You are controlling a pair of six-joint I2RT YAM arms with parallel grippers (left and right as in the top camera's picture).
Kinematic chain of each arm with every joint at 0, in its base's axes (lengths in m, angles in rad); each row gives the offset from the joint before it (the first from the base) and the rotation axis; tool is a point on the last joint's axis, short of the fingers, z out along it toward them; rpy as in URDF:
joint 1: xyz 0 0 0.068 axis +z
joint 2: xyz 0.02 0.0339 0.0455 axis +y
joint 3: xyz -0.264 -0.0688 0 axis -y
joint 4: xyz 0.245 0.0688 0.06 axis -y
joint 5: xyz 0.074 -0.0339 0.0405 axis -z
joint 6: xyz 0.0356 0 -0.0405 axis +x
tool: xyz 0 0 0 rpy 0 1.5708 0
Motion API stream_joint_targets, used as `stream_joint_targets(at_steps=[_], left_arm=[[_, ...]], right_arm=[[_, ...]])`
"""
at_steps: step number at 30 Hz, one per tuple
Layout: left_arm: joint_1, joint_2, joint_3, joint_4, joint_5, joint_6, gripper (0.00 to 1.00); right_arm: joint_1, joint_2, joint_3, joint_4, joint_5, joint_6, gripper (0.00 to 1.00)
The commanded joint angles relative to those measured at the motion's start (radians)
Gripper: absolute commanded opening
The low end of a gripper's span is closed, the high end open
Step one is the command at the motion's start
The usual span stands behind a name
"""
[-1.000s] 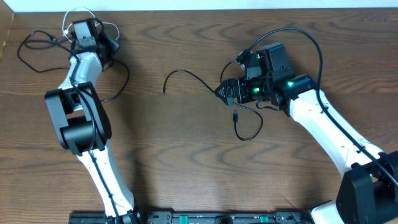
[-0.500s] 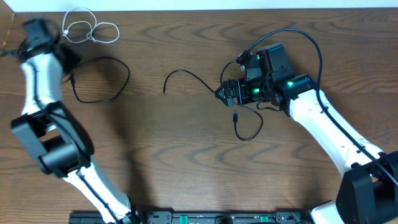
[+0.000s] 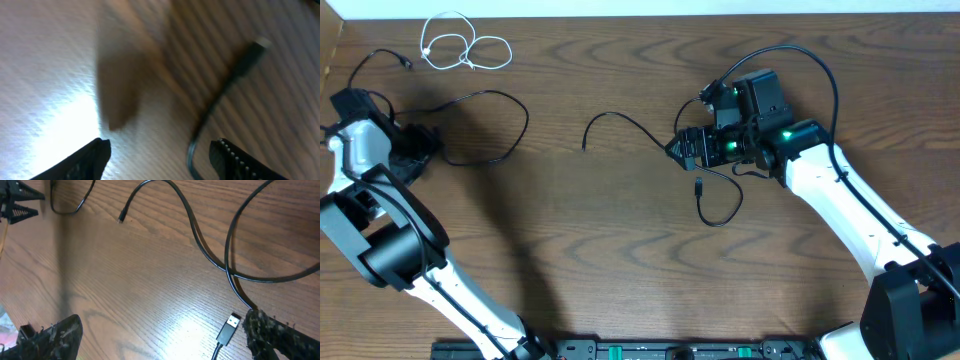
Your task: Untangle cables
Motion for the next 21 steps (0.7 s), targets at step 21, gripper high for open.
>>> stream_joint_targets(at_steps=[21], left_arm=[[-0.091, 0.002, -0.101, 0.029, -0.026, -0.047, 0.44]], right_arm=[[0.026, 0.007, 0.005, 0.006, -0.01, -0.012, 0.99]])
